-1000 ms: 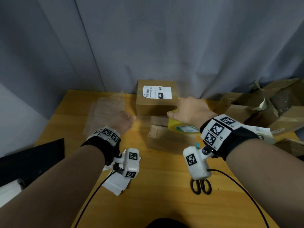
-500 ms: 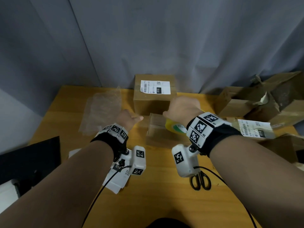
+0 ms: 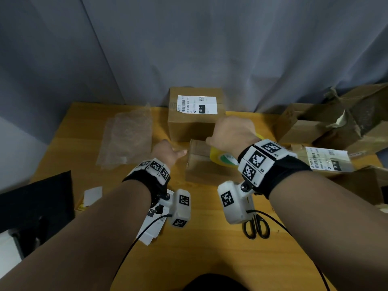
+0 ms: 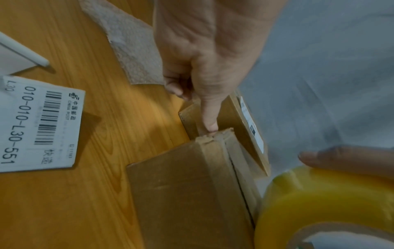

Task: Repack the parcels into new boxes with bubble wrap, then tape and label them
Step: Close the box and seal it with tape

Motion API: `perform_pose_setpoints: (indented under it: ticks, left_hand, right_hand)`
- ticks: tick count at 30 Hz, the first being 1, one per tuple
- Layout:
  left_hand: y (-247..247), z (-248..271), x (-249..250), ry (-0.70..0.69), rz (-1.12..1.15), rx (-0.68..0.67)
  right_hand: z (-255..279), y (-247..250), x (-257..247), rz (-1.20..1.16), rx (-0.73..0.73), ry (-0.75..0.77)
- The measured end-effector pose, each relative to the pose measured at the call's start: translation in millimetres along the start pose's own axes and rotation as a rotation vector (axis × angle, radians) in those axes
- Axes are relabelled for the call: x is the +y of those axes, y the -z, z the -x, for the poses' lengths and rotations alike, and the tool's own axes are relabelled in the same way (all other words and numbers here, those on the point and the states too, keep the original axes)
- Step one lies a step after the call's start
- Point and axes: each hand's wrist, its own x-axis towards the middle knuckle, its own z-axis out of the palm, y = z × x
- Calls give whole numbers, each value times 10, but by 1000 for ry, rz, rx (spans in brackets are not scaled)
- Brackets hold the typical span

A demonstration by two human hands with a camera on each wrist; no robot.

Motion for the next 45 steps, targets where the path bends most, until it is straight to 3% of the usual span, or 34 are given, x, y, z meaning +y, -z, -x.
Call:
perform_pose_setpoints:
  ticks: [5,7,10,13,17,23,25,31,33,35,38,42,45]
  left_hand:
    - [35,7,-8,72,-195,-11]
    - [80,63,26,67,-251,46]
    - [101,94,121,-125,-56,191]
    - [76,141,233,-302,101,42]
    - [4,91,292,-221,272,-80]
    - [-143,15,268,-117,168,-26]
    - [-150,-1,248,-83,151,-74]
    - [-106,29,290,-129,24,-207]
    - [-33,58,318,-182,-23,-177]
    - [34,100,360,-363,-96,-112]
    - [66,108,365,-663,-315,-226]
    - [65,110,246,-617,-740,-376]
    - [-94,234,286,-667,-789,-335]
  right_hand:
    - [-3,-3,-16,14,13,-2]
    - [8,-6,-16,16,21,4]
    - [22,-11,-18,23,25,5]
    - [20,-11,-15,16,32,15]
    - [21,-31,7,13,50,27]
    - [55,-57,58,-14,104,68]
    - [67,-69,43,-14,115,90]
    - [91,-27,152,-100,168,192]
    - [109,-13,312,-166,174,196]
    - [126,-37,476,-225,192,203]
    - [152,-127,659,-392,190,194]
    - [192,-270,750,-632,150,174]
    - [206,-309,718,-734,164,157]
